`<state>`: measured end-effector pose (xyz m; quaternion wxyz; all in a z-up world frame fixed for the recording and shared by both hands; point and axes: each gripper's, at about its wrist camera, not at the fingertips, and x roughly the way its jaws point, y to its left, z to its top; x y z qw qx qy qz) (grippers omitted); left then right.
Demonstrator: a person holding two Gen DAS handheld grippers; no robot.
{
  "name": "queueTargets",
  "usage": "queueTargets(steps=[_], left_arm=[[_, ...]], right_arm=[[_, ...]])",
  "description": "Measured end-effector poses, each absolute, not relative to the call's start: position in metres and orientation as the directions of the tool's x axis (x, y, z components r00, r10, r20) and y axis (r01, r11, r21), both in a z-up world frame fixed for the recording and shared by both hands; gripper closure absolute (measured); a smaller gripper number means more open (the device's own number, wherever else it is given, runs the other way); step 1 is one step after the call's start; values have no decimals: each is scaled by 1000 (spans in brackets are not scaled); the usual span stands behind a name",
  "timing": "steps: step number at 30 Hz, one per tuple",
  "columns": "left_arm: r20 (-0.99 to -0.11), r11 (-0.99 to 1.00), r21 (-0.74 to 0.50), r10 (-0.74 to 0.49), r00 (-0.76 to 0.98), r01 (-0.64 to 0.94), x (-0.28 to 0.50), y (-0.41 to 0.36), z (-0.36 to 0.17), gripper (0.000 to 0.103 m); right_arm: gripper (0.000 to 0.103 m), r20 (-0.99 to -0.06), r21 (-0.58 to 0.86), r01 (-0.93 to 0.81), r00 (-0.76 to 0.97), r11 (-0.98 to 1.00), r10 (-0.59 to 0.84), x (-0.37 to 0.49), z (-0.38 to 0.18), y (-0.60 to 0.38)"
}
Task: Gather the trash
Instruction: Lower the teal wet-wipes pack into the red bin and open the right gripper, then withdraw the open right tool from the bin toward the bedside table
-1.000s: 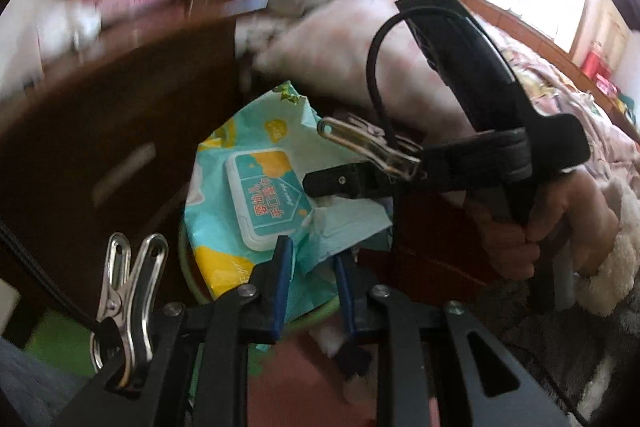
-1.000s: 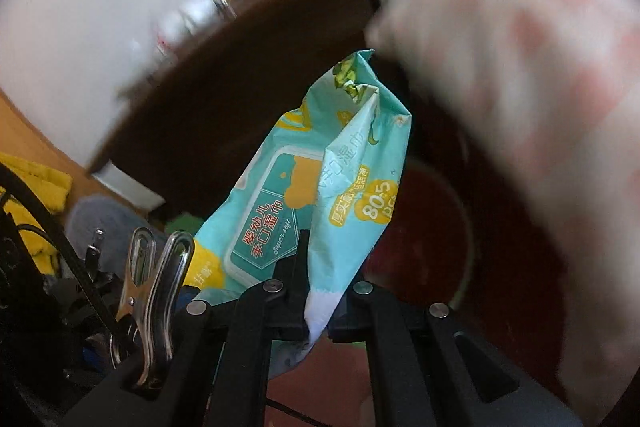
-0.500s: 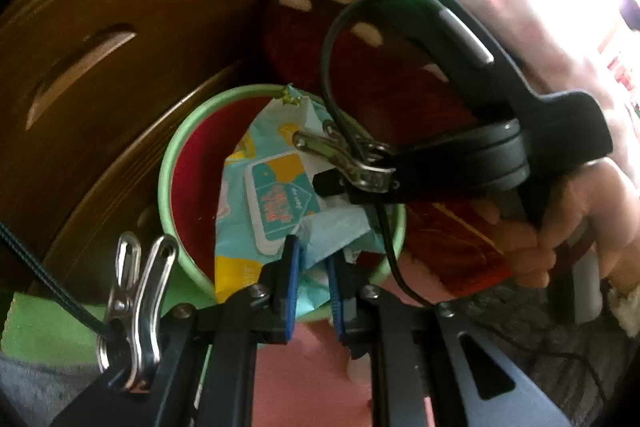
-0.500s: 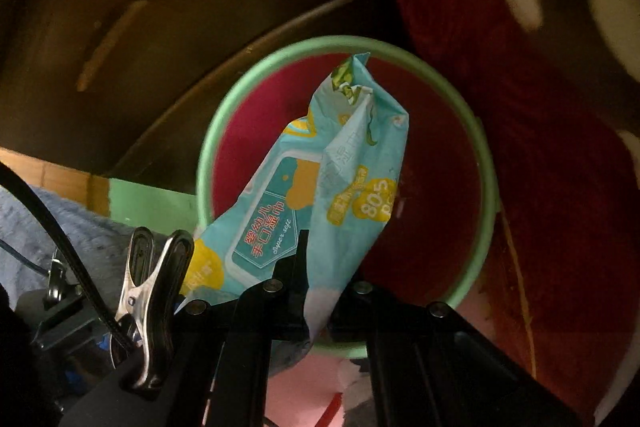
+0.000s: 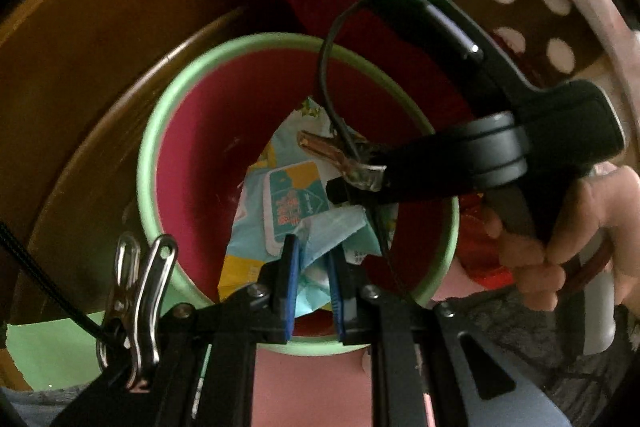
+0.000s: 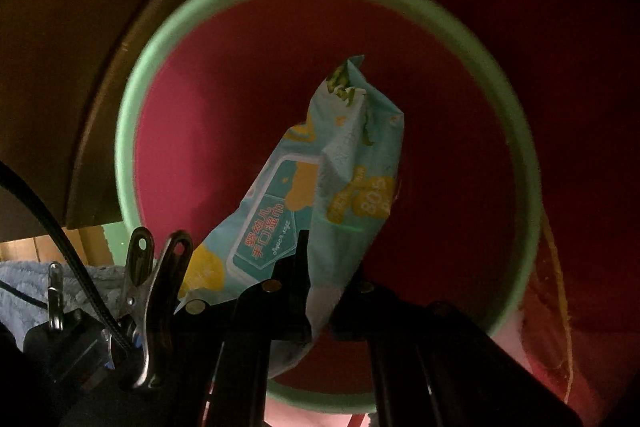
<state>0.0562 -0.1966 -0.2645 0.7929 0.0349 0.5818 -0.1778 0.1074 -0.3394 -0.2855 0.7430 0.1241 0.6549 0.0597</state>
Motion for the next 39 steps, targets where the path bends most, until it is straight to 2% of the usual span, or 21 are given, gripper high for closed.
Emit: queueTargets(steps=[9, 15, 19, 22, 23, 24, 26, 27, 28, 34, 39], left_arm=[[-953, 926, -128, -214, 213, 356, 73, -200, -276, 88], [-956, 930, -117, -200, 214, 347, 82, -204, -273, 87], [-949, 927, -61, -168, 266, 371, 78, -208, -257, 78], [-947, 929, -73, -179, 267, 362, 78, -207, -248, 67], [-947, 931, -88, -188, 260, 353, 78, -205, -247, 61], [-947, 933, -100, -196, 255, 346, 78, -202, -249, 55], [-947, 939, -120, -206, 247, 323, 78, -197, -246, 50], [-948, 943, -123, -204, 244, 309, 79, -194, -245, 46], [-949, 946, -131, -207, 239, 296, 79, -190, -244, 45], [-943, 952, -215, -260, 206, 219, 82, -168, -238, 40], [-934, 954, -210, -261, 243, 216, 76, -159, -234, 39]], right_arm=[[94, -955, 294, 158, 90, 942, 283, 113, -308, -335], [93, -948, 316, 152, 88, 936, 306, 127, -306, -334], [84, -936, 350, 161, 104, 923, 336, 123, -303, -347], [77, -937, 344, 152, 116, 927, 329, 123, -299, -349], [74, -938, 340, 150, 118, 928, 324, 124, -297, -349], [68, -937, 343, 147, 122, 928, 327, 125, -295, -348], [59, -933, 353, 146, 124, 924, 337, 125, -291, -348], [49, -931, 358, 140, 122, 923, 343, 125, -290, -347], [43, -931, 360, 136, 120, 923, 345, 117, -292, -343], [41, -926, 372, 111, 114, 922, 360, 118, -283, -331], [41, -924, 367, 68, 141, 928, 355, 118, -267, -318]])
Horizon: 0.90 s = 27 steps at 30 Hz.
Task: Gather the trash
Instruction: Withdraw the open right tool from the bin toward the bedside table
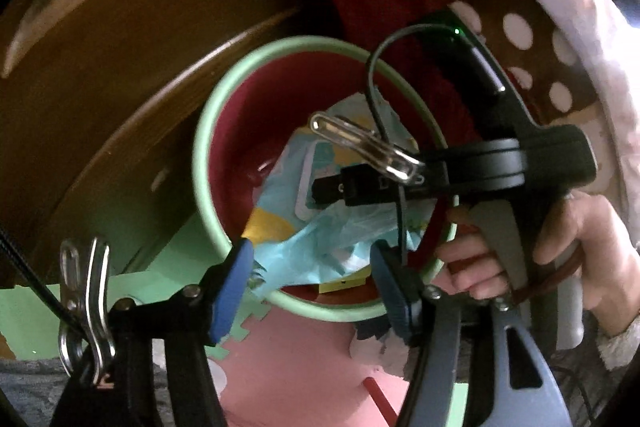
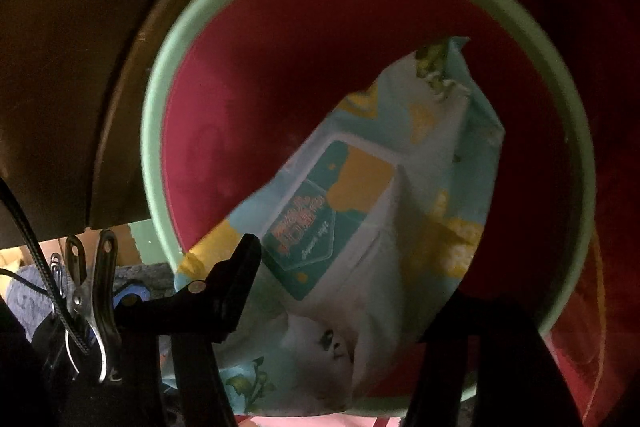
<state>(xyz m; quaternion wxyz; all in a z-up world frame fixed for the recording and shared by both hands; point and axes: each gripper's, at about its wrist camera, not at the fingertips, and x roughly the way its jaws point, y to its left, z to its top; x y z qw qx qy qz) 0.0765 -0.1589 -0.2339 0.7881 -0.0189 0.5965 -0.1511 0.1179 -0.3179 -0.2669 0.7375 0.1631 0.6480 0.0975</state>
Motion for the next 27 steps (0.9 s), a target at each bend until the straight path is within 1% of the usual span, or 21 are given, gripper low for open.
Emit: queueTargets(steps=[11, 16, 20, 23, 24, 25, 27], left_arm=[[-919, 955, -176, -246, 307, 239, 57, -158, -212, 39], [-903, 947, -170, -260, 342, 272, 45, -160, -190, 39], [-884, 942, -193, -288, 367, 274, 39, -157, -167, 39], [-866, 939, -198, -301, 399, 280, 29, -148, -144, 38], [-857, 938, -202, -308, 413, 281, 27, -146, -136, 38], [-850, 937, -206, -314, 422, 283, 25, -144, -130, 38], [-835, 935, -209, -324, 445, 287, 19, -142, -116, 38]], right_arm=[[41, -931, 296, -28, 218, 955, 294, 118, -220, -303], [39, -913, 285, -87, 281, 955, 298, 104, -197, -311], [38, -892, 290, -122, 324, 949, 314, 100, -167, -321], [33, -853, 326, -155, 378, 933, 361, 90, -144, -324], [27, -829, 344, -175, 405, 923, 386, 86, -134, -325], [24, -808, 354, -196, 428, 915, 404, 81, -125, -323], [24, -759, 360, -248, 483, 899, 437, 73, -102, -325]])
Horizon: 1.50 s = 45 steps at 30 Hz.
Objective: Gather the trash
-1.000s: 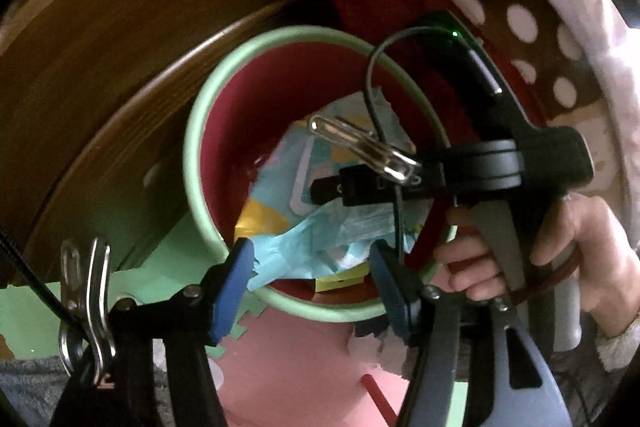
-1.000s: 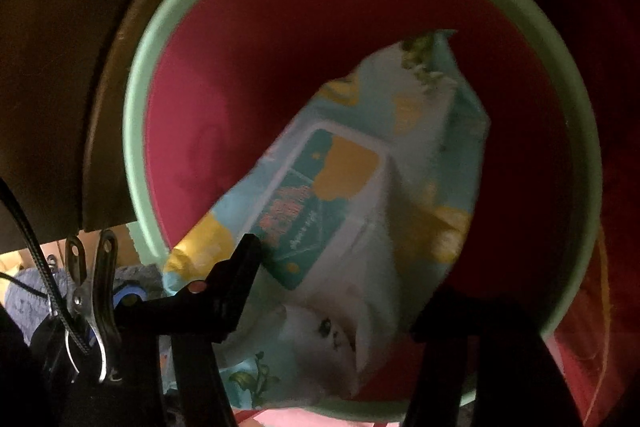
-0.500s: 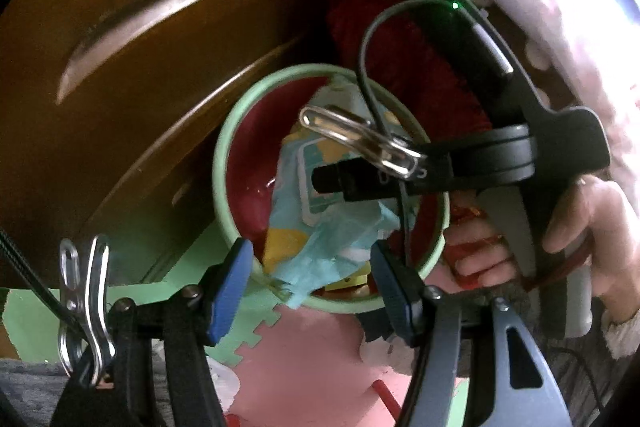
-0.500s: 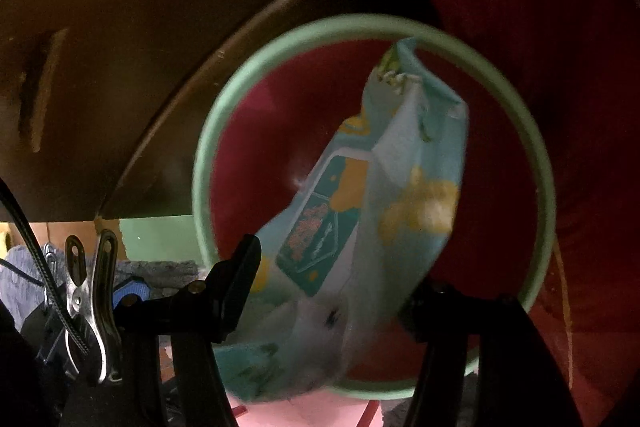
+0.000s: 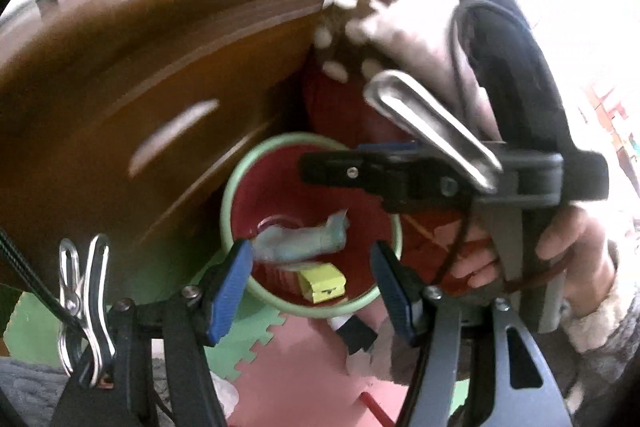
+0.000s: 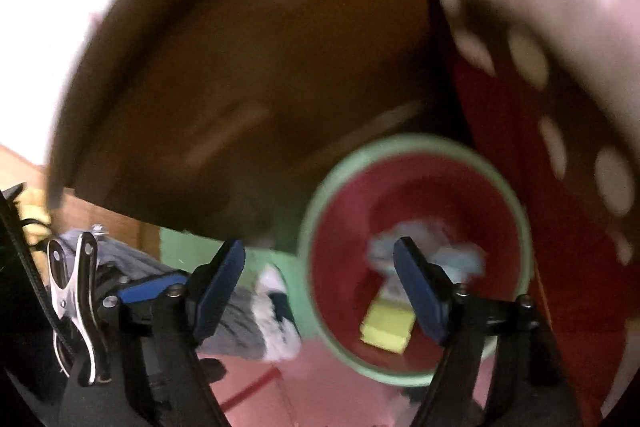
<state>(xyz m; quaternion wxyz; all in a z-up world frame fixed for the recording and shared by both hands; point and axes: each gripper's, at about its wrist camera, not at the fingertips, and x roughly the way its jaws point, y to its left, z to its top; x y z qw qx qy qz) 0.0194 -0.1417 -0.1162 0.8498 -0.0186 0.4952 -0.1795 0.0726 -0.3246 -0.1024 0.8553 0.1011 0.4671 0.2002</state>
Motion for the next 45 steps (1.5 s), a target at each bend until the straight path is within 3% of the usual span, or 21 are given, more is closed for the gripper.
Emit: queueTargets(steps=[7, 11, 16, 28, 45], left_arm=[[-767, 935, -191, -332, 549, 298, 7, -131, -65, 38], [-719, 943, -196, -324, 614, 269, 6, -118, -37, 38], [-670, 957, -191, -290, 683, 219, 11, -94, -15, 38], [-598, 987, -129, -156, 786, 98, 15, -45, 13, 37], [-504, 997, -70, -59, 862, 28, 37, -8, 35, 37]], right_arm=[[24, -600, 244, -383, 662, 891, 449, 20, -52, -293], [24, -512, 259, -406, 712, 876, 481, 13, -16, -291], [24, -438, 307, -425, 731, 851, 523, 23, -14, -273], [24, -348, 407, -415, 752, 813, 559, 58, 0, -263], [24, -265, 448, -458, 752, 767, 604, 95, 23, -239]])
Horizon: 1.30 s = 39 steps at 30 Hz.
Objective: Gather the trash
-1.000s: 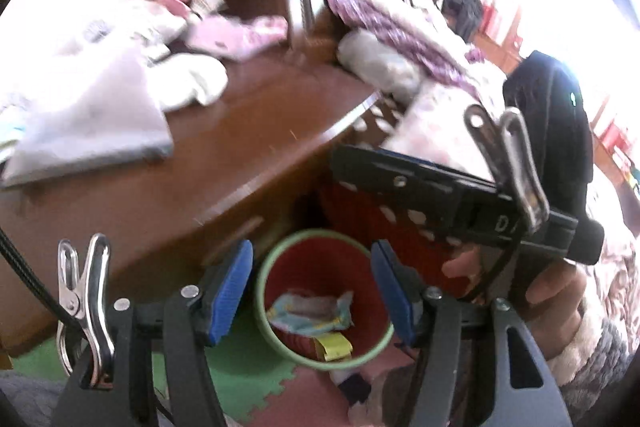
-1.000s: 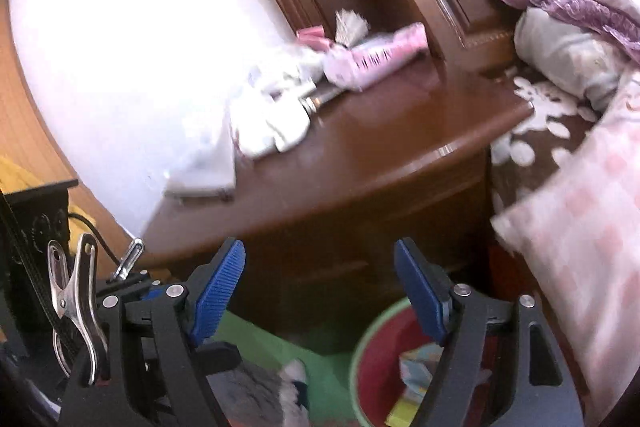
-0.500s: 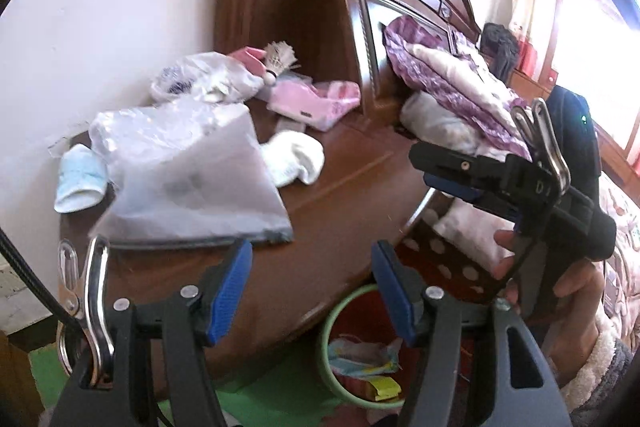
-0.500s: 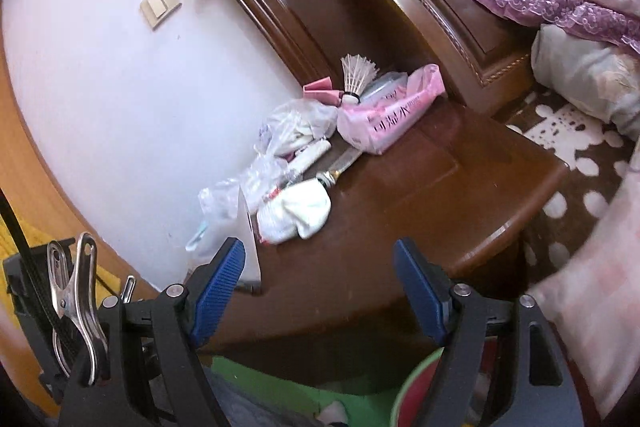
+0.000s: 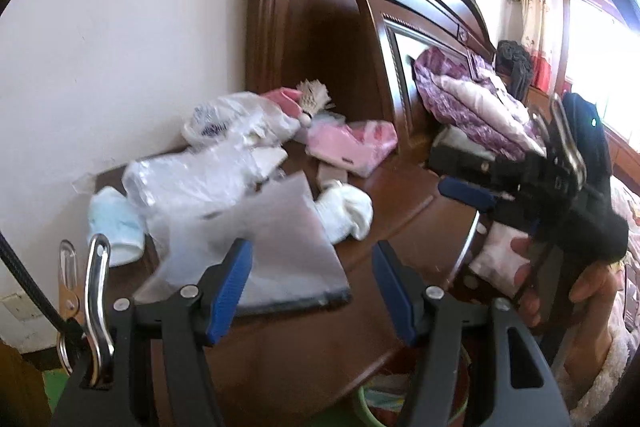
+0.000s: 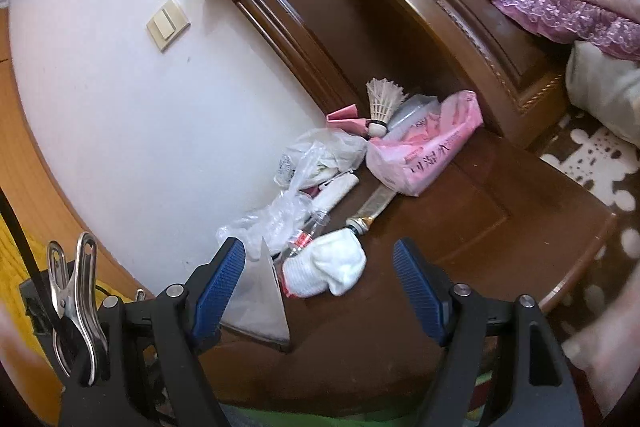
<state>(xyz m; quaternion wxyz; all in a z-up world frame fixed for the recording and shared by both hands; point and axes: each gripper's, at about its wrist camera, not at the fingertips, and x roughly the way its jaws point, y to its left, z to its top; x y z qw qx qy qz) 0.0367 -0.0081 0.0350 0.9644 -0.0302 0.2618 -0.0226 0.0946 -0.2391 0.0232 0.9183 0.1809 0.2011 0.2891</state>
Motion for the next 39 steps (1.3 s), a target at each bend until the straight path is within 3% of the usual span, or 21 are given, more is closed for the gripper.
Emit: queueTargets(steps=[7, 19, 27, 33, 36, 39], left_arm=[[-462, 998, -60, -2, 887, -29, 52, 17, 44, 37], [-493, 989, -99, 50, 869, -113, 87, 59, 27, 38], [-564, 974, -194, -16, 825, -114, 108, 79, 20, 37], [-618, 983, -110, 48, 785, -147, 113, 80, 16, 37], [-632, 977, -104, 80, 771, -186, 102, 88, 15, 37], [-632, 967, -95, 126, 764, -238, 85, 98, 15, 37]], right_arm=[[24, -289, 436, -468, 736, 769, 612, 111, 20, -224], [24, -341, 411, -439, 739, 799, 581, 149, 9, -206], [24, -348, 447, -418, 733, 791, 584, 176, 4, -204], [24, -346, 514, -434, 685, 740, 641, 190, 4, -203], [24, -364, 488, -496, 633, 718, 684, 186, 6, -189], [25, -412, 356, -585, 602, 729, 684, 170, 11, -159]])
